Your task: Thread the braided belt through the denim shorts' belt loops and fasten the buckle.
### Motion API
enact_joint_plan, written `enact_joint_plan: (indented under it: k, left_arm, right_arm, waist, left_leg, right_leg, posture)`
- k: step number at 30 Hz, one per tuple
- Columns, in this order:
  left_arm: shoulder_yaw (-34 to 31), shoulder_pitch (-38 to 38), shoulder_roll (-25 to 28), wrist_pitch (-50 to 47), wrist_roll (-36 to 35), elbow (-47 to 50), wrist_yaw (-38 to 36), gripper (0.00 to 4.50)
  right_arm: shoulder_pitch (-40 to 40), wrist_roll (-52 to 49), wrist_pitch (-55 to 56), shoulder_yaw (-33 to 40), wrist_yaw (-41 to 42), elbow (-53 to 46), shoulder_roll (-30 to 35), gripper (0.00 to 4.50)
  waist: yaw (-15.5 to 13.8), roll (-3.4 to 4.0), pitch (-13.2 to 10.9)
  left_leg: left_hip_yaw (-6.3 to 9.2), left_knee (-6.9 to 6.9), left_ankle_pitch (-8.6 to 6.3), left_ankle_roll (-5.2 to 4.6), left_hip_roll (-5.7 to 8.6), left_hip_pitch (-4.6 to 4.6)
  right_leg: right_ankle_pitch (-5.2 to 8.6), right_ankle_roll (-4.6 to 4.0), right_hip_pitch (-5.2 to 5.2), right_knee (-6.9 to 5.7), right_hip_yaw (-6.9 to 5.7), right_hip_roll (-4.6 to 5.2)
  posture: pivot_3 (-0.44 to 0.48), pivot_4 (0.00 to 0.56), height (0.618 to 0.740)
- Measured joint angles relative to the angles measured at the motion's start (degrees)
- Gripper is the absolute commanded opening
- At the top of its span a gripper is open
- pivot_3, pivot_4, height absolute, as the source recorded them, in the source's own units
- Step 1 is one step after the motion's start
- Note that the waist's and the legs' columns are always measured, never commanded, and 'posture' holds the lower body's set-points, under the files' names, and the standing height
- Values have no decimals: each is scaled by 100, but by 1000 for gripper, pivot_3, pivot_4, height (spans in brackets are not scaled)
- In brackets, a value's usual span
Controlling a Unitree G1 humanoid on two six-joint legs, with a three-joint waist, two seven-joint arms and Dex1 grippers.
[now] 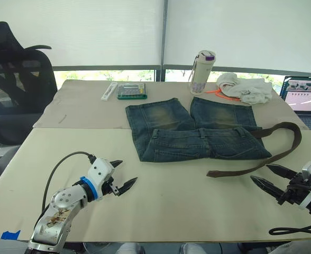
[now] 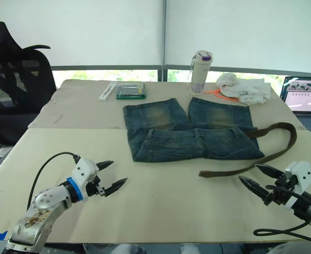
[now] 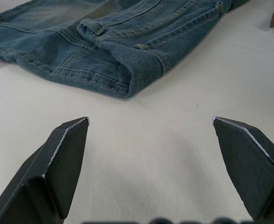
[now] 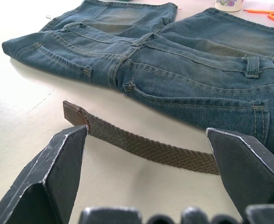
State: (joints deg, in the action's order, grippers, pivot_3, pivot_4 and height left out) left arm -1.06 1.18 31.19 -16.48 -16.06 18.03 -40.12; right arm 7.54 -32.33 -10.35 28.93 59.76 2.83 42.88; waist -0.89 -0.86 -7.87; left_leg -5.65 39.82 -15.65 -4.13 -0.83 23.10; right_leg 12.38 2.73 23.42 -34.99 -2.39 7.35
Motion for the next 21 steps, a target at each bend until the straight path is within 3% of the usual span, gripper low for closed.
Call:
enact_joint_plan:
  k: [12, 17, 21]
  left_arm:
    - [-22, -37, 3, 22, -152, -19, -250, 4500]
    - [-27, -316, 38, -28, -494, 11, -576, 4500]
    - [-49, -722, 325, -253, -1035, 250, -1084, 4500]
  right_arm:
    - [-327, 213, 66, -106, -107, 65, 97, 4494]
    - [-1218, 780, -12, -763, -408, 51, 403, 4494]
    - [-2359, 1718, -8, -1891, -462, 598, 619, 4494]
  waist:
    - [18, 1, -1]
    - [24, 1, -1]
    - [24, 2, -2]
  left_leg:
    - [-1, 0, 0, 0, 0, -2]
    - [-1, 0, 3, 4, 0, -1]
    - [-4, 5, 14, 22, 3, 3]
  right_leg:
    - [0, -1, 0, -1, 1, 1]
    - [1, -2, 2, -3, -1, 0]
    - [1, -2, 5, -3, -1, 0]
  posture:
    - [0, 150, 737]
    - [0, 150, 737]
    - [0, 150, 737]
